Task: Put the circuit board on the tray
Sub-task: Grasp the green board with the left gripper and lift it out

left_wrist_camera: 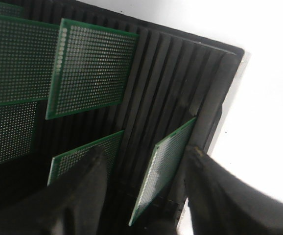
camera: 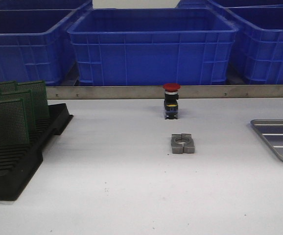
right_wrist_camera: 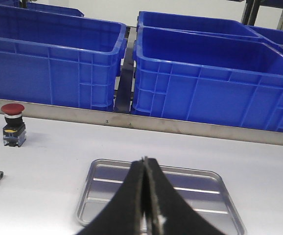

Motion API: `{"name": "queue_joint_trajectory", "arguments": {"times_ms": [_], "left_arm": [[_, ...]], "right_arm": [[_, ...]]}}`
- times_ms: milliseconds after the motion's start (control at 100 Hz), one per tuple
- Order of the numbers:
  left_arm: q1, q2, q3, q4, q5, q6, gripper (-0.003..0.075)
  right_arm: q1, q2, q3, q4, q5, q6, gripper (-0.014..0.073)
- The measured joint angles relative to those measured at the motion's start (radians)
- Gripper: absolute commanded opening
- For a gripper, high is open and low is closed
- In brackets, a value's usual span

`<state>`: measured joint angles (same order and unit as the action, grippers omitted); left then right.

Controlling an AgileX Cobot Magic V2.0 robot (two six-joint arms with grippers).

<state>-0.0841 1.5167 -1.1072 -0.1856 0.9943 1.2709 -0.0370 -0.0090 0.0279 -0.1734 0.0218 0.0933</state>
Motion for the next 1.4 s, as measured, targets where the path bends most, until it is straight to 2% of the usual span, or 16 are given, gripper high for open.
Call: {"name": "queue_joint_trajectory", "arguments": {"times_ms": [340,410,500,660,920,1100,1400], "left_arm": [[0.000,0.131,-0.002,0.027,-0.010,0.011,0.0344],[0.000,0.149,-0.002,0.029,-0.014,0.013,0.0321],[0.000,0.156,-0.002,0.029,-0.016,0.013,0.0232],[0.000,0.156,-0.002,0.036,0.006,0.019,-0.0022],[-0.001,0.154,-0.033,0.060,0.112,0.038,-0.0020],[-0.009,0.156,-0.153,0.046,0.202,0.029,-0.0020],[-0.065,0.156,-0.257,-0.255,0.221,0.023,-0.0020]], "right_arm": [[0.000,0.000,0.000,0.000,0.000,0.000,-0.0060],[0.000,0.000,0.000,0.000,0.000,0.000,-0.0060],[0.000,0.000,0.000,0.000,0.000,0.000,-0.0060],[0.000,0.000,0.000,0.000,0.000,0.000,-0.0060],[0.000,0.000,0.000,0.000,0.000,0.000,-0.0060],[0.000,0.000,0.000,0.000,0.000,0.000,-0.0060],[0.000,0.000,0.000,0.000,0.000,0.000,-0.0060]]}}
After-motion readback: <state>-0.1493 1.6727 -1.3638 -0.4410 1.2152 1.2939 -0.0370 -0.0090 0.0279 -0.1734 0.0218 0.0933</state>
